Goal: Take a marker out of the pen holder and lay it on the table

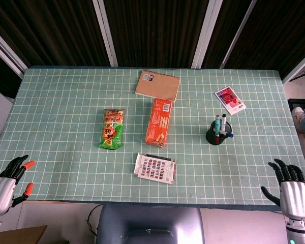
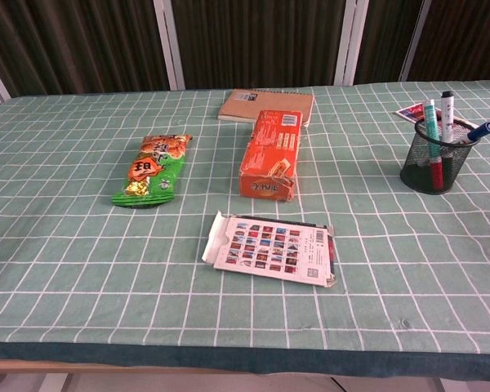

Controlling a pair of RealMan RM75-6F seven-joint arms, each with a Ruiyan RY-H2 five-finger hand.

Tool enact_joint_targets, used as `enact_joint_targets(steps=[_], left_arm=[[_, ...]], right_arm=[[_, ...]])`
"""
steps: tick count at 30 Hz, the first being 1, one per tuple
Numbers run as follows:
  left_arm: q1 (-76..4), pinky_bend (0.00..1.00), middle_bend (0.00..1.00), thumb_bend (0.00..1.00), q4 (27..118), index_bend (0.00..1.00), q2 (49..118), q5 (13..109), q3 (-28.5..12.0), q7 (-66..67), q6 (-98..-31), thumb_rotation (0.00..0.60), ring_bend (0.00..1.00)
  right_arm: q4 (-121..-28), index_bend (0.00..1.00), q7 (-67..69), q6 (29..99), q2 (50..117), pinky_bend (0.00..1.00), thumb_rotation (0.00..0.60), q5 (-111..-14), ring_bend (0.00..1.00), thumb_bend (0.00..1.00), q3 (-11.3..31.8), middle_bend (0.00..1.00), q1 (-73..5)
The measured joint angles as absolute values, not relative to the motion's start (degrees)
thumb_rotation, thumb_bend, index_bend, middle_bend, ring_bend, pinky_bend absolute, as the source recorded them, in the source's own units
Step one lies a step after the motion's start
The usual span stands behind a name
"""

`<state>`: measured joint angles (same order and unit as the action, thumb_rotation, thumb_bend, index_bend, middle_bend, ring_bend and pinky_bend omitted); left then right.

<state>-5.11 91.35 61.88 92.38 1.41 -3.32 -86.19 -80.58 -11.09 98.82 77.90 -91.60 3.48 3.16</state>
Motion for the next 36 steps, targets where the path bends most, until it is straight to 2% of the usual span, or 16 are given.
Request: enact_joint_targets(steps=[15, 18, 19, 21, 26, 30, 33, 36], left_arm=[[-6.1, 0.37, 0.06, 0.44, 91.5, 0.21, 61.6, 92.7, 1.9, -3.5, -84.0, 0.600, 0.08], [-6.1, 0.37, 0.06, 0.44, 91.7, 0.21, 61.2, 92.2, 2.0, -3.9, -83.5, 0.600, 0.07], [-6.1, 0.37, 0.06, 0.44, 91.8, 0.21, 61.1, 92.3, 2.0, -4.0, -83.7, 0.600, 0.07], [-5.8, 0.37, 0.06, 0.44, 91.8, 0.21, 61.0, 92.7, 2.1, -4.3, -84.5, 0.600, 0.07], [-5.4, 0.37, 0.06, 0.44, 91.6, 0.21, 60.8, 93.6, 2.5, -4.9, -85.4, 0.600, 0.08], [-5.4, 0.37, 0.06, 0.44, 91.6, 0.21, 60.6, 93.9, 2.7, -5.0, -85.3, 0.600, 0.07], [-5.4, 0.37, 0.06, 0.44, 91.6, 0.21, 60.6, 93.8, 2.7, -5.4, -85.3, 0.600, 0.07], [-5.4, 0.37, 0.06, 0.44, 91.6, 0.21, 60.5, 93.6, 2.7, -5.7, -85.1, 0.600, 0.07]], right_arm=[[-81.7, 0.38, -10.2, 97.4, 77.6, 0.35, 0.600, -91.2, 0.34, 0.22, 4.1, 0.33, 2.5], [-82.5, 0.38, -11.5, 96.4, 77.2, 0.35, 0.600, -90.9, 0.39, 0.22, 4.9, 0.33, 1.5], [-82.8, 0.38, -12.2, 96.1, 77.1, 0.37, 0.600, -90.9, 0.45, 0.22, 5.1, 0.36, 1.2], [-83.3, 0.39, -14.3, 95.4, 76.7, 0.46, 0.600, -91.1, 0.59, 0.22, 5.8, 0.48, 0.1], [-83.8, 0.49, -19.6, 92.9, 76.1, 0.85, 0.600, -92.2, 0.95, 0.22, 8.1, 0.80, -4.1], [-84.5, 0.53, -22.9, 88.9, 75.7, 0.98, 0.600, -91.0, 1.00, 0.22, 10.1, 0.92, -7.5], [-85.0, 0.55, -24.9, 85.2, 75.5, 1.00, 0.600, -88.2, 1.00, 0.23, 11.6, 0.96, -9.3], [-85.0, 0.56, -26.4, 81.6, 75.5, 1.00, 0.600, -84.8, 1.00, 0.30, 13.0, 0.98, -11.5]])
